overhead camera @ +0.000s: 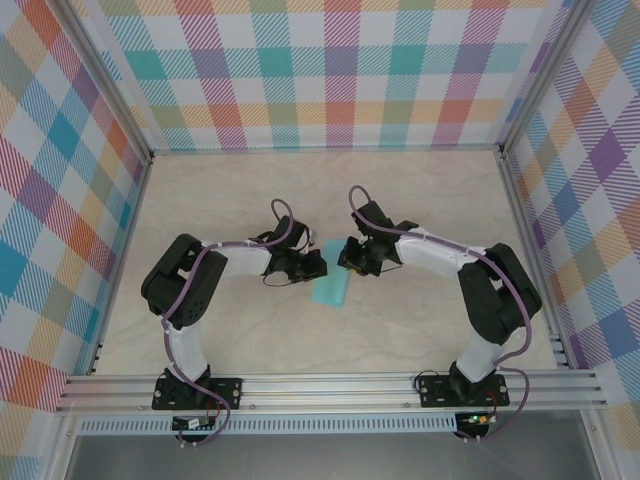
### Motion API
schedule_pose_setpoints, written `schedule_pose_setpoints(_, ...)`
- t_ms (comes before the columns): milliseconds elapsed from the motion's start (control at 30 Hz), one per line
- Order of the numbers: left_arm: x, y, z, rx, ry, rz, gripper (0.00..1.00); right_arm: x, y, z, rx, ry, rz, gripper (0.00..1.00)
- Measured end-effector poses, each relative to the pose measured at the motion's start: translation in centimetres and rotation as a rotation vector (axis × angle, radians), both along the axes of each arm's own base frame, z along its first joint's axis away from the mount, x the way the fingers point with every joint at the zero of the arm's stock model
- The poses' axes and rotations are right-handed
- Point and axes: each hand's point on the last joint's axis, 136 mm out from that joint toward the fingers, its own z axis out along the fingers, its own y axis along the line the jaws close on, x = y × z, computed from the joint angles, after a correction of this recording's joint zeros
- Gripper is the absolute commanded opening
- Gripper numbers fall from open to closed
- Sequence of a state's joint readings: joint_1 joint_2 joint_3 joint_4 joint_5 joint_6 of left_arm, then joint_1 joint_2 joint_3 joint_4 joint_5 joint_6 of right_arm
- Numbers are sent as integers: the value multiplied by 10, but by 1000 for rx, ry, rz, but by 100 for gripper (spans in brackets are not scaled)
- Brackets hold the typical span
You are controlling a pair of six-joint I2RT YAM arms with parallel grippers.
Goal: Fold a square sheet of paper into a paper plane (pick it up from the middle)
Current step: Fold the square sheet of paper in half at the center of the table.
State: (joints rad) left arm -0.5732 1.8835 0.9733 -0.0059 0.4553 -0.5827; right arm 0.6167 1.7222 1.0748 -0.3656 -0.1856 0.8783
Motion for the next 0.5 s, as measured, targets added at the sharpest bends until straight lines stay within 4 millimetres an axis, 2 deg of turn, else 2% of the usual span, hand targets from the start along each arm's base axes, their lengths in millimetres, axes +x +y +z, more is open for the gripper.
schedule_pose_setpoints(167,0,0,0,3,6,0,6,0,9,-13,22,23,23,13)
schedule_pose_setpoints(367,1,-1,0,5,11,-1,6,-3,8,-35,-3,70,27,12)
schedule_pose_setpoints(500,2,-2,0,4,12,-1,6,-5,7,-43,-17,81,34,11)
